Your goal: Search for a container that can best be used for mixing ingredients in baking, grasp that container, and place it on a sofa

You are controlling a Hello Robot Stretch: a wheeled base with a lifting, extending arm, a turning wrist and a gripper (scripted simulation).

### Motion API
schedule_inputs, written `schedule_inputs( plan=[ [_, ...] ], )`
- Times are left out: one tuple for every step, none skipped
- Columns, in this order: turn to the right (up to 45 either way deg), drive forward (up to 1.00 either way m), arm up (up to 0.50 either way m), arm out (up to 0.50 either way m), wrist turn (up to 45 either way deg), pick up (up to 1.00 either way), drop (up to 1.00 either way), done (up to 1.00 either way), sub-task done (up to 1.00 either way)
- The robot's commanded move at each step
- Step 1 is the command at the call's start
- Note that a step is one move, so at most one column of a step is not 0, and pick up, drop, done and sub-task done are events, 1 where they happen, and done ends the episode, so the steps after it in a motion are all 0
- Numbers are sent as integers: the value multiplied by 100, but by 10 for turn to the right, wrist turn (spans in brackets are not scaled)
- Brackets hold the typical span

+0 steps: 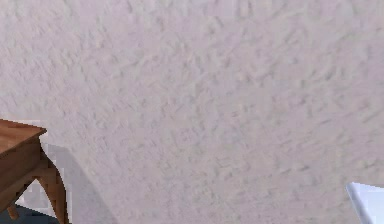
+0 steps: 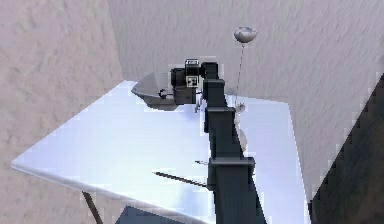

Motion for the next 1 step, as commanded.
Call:
schedule_inputs(
  plan=[
    [0,0,6,0,0,0,0,0,0]
  ],
)
